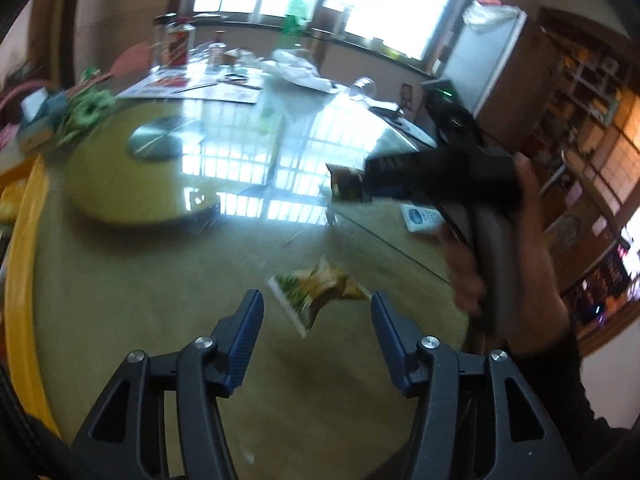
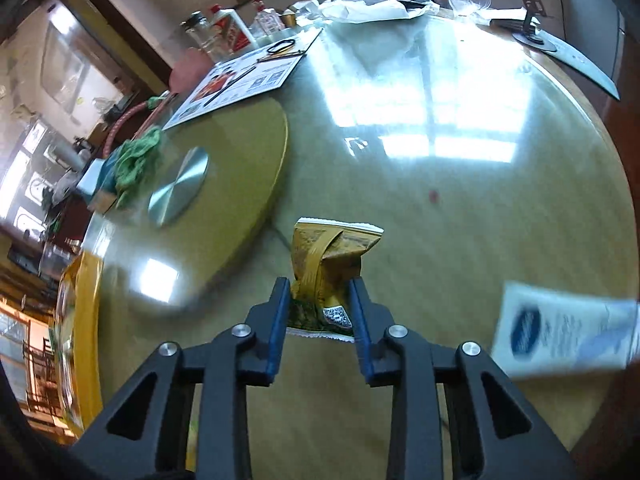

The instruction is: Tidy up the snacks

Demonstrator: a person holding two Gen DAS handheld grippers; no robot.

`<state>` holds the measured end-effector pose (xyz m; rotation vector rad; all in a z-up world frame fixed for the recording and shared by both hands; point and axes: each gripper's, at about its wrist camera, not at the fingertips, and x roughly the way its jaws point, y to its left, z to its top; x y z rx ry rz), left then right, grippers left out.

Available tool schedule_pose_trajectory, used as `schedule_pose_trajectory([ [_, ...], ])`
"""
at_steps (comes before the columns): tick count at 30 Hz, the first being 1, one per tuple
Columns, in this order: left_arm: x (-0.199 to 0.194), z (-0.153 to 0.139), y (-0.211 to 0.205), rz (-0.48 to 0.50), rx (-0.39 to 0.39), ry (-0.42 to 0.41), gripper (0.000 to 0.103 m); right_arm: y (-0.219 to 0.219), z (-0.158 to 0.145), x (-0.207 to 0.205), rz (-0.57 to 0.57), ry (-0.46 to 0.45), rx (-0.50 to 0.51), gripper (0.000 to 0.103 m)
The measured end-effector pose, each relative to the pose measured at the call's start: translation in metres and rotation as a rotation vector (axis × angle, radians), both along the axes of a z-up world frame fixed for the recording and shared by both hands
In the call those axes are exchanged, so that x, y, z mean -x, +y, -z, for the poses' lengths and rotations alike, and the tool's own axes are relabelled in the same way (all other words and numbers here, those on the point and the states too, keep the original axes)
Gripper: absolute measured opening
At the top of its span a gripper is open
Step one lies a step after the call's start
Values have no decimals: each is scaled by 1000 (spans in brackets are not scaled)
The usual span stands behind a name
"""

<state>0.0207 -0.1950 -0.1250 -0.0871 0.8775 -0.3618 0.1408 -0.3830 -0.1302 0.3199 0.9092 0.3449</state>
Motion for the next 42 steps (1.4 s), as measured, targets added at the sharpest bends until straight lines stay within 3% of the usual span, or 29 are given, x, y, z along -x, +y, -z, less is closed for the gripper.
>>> schedule_pose_trajectory([
  [5,-22,9,-30,123,-136,-2,57,-15,13,45,-20,-21,-41,31],
  [7,-25,17,-37,173,-170,45,57,-22,17,54,-16,-22,-71,31],
  [11,-11,17,-31,222,-30,142,59,-26,19,61,-19,-33,-86,31],
  [13,-5,13,-28,192,-18,131,61,-27,20,63,-22,-41,-93,31],
  [16,-5,8,-25,149,-29,89,65,-26,19,68,-23,-56,-76,31],
  [20,-22,10,-39,153,-115,35,66,-28,20,76,-22,-66,-54,31],
  [23,-38,30,-56,227,-182,113,66,-32,22,83,-11,-65,-59,31],
  [25,-36,35,-58,216,-203,130,64,-35,23,85,-6,-64,-70,31],
  [27,-29,33,-58,224,-164,150,64,-36,24,88,-7,-68,-70,31],
  [29,-22,25,-55,206,-135,123,64,-38,26,89,-7,-71,-78,31],
  [32,-23,15,-58,176,-153,65,64,-39,26,90,-3,-73,-84,31],
  [34,-26,11,-68,204,-227,-5,64,-38,26,92,1,-76,-71,31],
  [37,-33,18,-78,268,-280,2,64,-41,26,96,10,-74,-62,32],
  [39,-36,27,-79,304,-291,38,56,-46,27,98,19,-70,-77,32],
  [41,-33,32,-77,283,-298,58,38,-50,28,99,24,-71,-86,32],
  [42,-31,32,-76,277,-281,66,37,-51,29,100,26,-71,-91,31],
])
